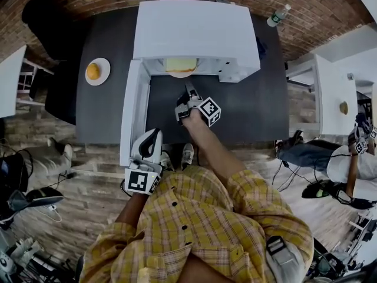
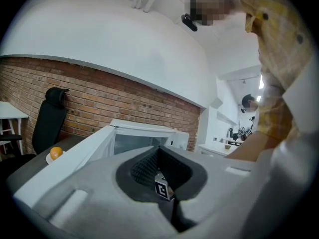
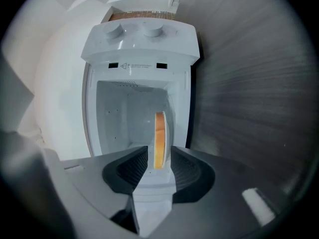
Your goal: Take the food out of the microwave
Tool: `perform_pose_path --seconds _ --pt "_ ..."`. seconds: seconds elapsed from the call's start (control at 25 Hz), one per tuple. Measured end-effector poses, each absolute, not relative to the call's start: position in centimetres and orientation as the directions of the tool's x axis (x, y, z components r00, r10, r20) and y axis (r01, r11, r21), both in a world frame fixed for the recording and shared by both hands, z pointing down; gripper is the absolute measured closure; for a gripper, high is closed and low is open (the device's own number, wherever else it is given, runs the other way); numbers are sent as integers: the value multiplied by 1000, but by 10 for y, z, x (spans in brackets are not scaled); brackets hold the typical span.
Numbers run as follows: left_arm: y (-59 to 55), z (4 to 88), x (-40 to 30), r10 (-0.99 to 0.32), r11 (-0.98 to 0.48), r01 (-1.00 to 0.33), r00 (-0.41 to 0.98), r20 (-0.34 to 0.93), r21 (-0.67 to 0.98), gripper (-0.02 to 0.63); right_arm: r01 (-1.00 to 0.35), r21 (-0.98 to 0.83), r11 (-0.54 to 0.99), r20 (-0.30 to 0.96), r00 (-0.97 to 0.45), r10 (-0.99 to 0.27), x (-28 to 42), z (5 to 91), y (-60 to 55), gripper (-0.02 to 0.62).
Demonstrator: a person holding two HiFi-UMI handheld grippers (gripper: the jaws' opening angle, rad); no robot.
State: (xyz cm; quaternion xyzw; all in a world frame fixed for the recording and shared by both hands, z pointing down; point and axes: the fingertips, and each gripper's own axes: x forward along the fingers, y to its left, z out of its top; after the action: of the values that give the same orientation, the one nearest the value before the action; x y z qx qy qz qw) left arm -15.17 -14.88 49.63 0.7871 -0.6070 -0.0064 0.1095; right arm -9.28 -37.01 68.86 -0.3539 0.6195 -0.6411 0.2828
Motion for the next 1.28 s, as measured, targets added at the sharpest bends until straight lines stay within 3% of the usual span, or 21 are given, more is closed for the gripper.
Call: perform_pose_path --seconds 0.72,1.12,1.28 --pt "-159 498 -161 -965 -201 -961 227 131 188 606 -82 -989 -122 147 -586 -797 -114 706 -398 486" --pt "-163 497 -162 -966 -192 -962 221 138 195 606 -58 -990 -126 136 -586 -799 -120 706 -404 528" --pt "-163 496 -161 -966 -189 -963 218 140 194 606 -74 -991 -114 135 -590 -796 -121 707 -406 579"
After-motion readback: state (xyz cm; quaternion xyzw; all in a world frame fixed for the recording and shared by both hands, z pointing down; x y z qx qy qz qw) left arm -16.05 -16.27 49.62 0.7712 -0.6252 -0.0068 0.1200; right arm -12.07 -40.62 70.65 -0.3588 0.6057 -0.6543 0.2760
